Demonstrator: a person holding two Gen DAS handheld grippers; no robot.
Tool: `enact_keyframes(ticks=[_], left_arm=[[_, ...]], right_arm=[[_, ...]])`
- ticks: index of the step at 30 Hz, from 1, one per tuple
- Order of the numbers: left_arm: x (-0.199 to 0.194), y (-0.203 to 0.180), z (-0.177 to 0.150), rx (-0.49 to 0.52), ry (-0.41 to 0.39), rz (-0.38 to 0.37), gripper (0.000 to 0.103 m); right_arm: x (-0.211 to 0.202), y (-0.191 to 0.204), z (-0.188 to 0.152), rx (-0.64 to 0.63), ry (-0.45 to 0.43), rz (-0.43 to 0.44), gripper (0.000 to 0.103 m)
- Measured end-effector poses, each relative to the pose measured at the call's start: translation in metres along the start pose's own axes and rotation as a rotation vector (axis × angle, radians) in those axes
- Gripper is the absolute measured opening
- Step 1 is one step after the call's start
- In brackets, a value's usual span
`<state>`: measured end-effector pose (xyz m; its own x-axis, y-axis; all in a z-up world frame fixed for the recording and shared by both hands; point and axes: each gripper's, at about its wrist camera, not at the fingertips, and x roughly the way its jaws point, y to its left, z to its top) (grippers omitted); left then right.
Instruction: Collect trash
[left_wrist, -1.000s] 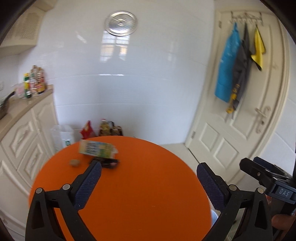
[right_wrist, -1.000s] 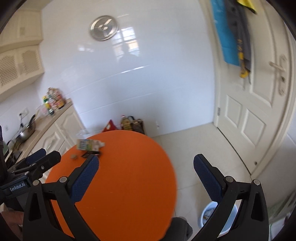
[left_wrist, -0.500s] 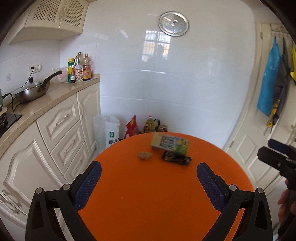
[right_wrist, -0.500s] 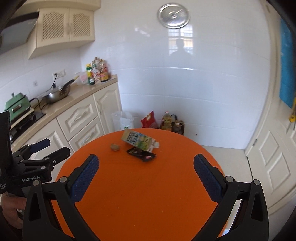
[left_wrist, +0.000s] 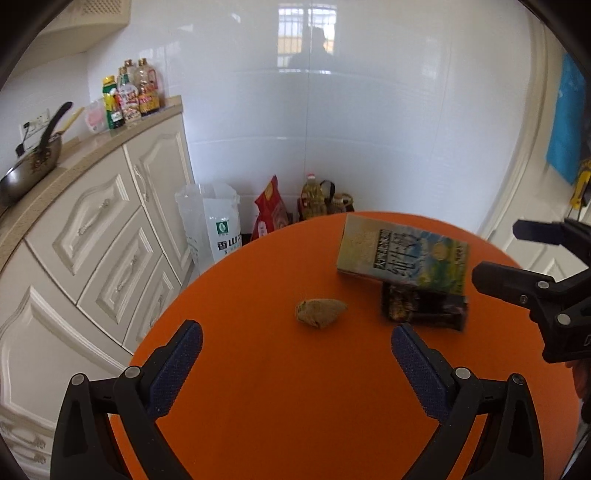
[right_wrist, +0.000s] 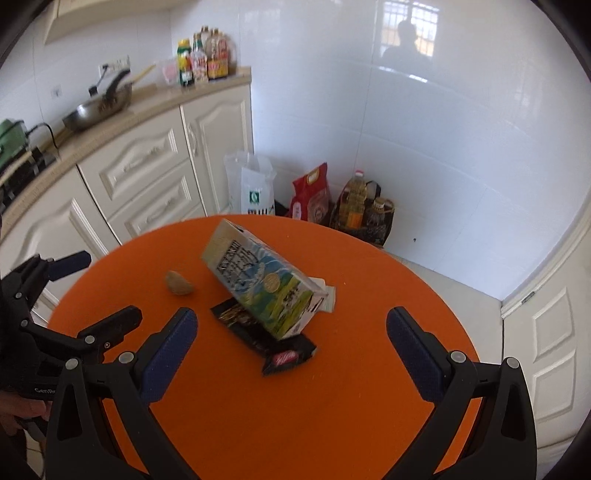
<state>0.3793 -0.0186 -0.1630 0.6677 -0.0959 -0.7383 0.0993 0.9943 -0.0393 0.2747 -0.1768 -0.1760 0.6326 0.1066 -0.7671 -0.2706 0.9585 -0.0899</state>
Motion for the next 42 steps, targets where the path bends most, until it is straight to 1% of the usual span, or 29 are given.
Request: enact_keyframes(ticks=[2,5,7,8,9,10,11,12,13,14,15,16,18,20,23,25,28,31,33,34,37,39,40,41,42], left_arm=[[0.034,-0.002,0.017,0.012,0.021,-0.002,0.099],[0.074,-0.007,0.035,0.019,0.057,-0.028,0.093],[0.089,-0.006,0.035,0.019,0.078,-0.045,0.08],[0.1,-0.006,0.039,0.017,0.091,-0.059,0.077],[0.104,-0.001,0.041,0.021,0.081,-0.058,0.076],[0.109,-0.003,0.046,0.022,0.078,-0.069,0.073],[0.113,-0.004,0.051,0.023,0.075,-0.075,0.07],[0.115,-0.005,0.052,0.021,0.072,-0.078,0.063],[0.119,-0.006,0.057,0.015,0.067,-0.082,0.052],[0.122,-0.008,0.061,0.012,0.066,-0.077,0.046],[0.125,-0.009,0.065,0.014,0.066,-0.069,0.034],[0.125,-0.009,0.065,0.016,0.068,-0.067,0.03],[0.133,-0.009,0.073,0.0,0.071,-0.084,0.029],[0.139,-0.01,0.078,-0.016,0.073,-0.094,0.028],[0.141,-0.006,0.078,-0.054,0.073,-0.111,0.028],[0.143,-0.002,0.082,-0.073,0.065,-0.114,0.027],[0.135,0.002,0.082,-0.097,0.039,-0.118,0.024],[0.126,0.003,0.084,-0.103,0.01,-0.125,0.02],[0.12,-0.001,0.084,-0.096,-0.006,-0.131,0.02],[0.116,0.0,0.08,-0.093,-0.01,-0.137,0.02],[0.121,0.004,0.062,-0.086,0.014,-0.151,0.02],[0.121,0.005,0.034,-0.071,0.043,-0.145,0.02],[0.13,0.004,0.031,-0.057,0.065,-0.142,0.02],[0.124,0.01,0.02,-0.046,0.088,-0.143,0.02],[0.122,0.013,0.013,-0.035,0.105,-0.14,0.023]], right_arm=[[0.018,0.002,0.005,-0.041,0.023,0.006,0.103],[0.04,0.006,0.01,-0.112,0.058,0.009,0.102],[0.049,0.005,0.011,-0.128,0.075,0.031,0.102],[0.054,0.005,0.013,-0.135,0.081,0.045,0.102],[0.059,0.006,0.014,-0.148,0.089,0.054,0.1],[0.063,0.008,0.014,-0.163,0.099,0.064,0.099],[0.067,0.01,0.015,-0.177,0.108,0.075,0.093],[0.072,0.013,0.014,-0.191,0.119,0.087,0.085],[0.075,0.015,0.014,-0.199,0.128,0.095,0.082],[0.075,0.018,0.013,-0.212,0.114,0.084,0.075],[0.074,0.02,0.014,-0.215,0.106,0.088,0.067],[0.072,0.021,0.014,-0.205,0.105,0.104,0.064],[0.069,0.022,0.012,-0.192,0.106,0.125,0.059],[0.066,0.026,0.008,-0.199,0.108,0.119,0.057],[0.052,0.02,0.002,-0.138,0.09,0.148,0.057],[0.038,0.014,-0.002,-0.091,0.074,0.172,0.057],[0.014,0.005,-0.012,-0.031,0.048,0.189,0.057],[-0.012,-0.001,-0.025,0.027,0.018,0.202,0.057],[-0.031,-0.005,-0.038,0.066,-0.002,0.207,0.056],[-0.038,-0.006,-0.043,0.077,-0.007,0.209,0.056],[-0.056,-0.005,-0.063,0.1,-0.006,0.2,0.056],[-0.066,-0.002,-0.078,0.114,-0.002,0.197,0.056],[-0.07,-0.003,-0.083,0.121,-0.001,0.197,0.056],[-0.074,-0.003,-0.09,0.127,0.001,0.199,0.056],[-0.078,-0.002,-0.098,0.135,0.003,0.2,0.056]])
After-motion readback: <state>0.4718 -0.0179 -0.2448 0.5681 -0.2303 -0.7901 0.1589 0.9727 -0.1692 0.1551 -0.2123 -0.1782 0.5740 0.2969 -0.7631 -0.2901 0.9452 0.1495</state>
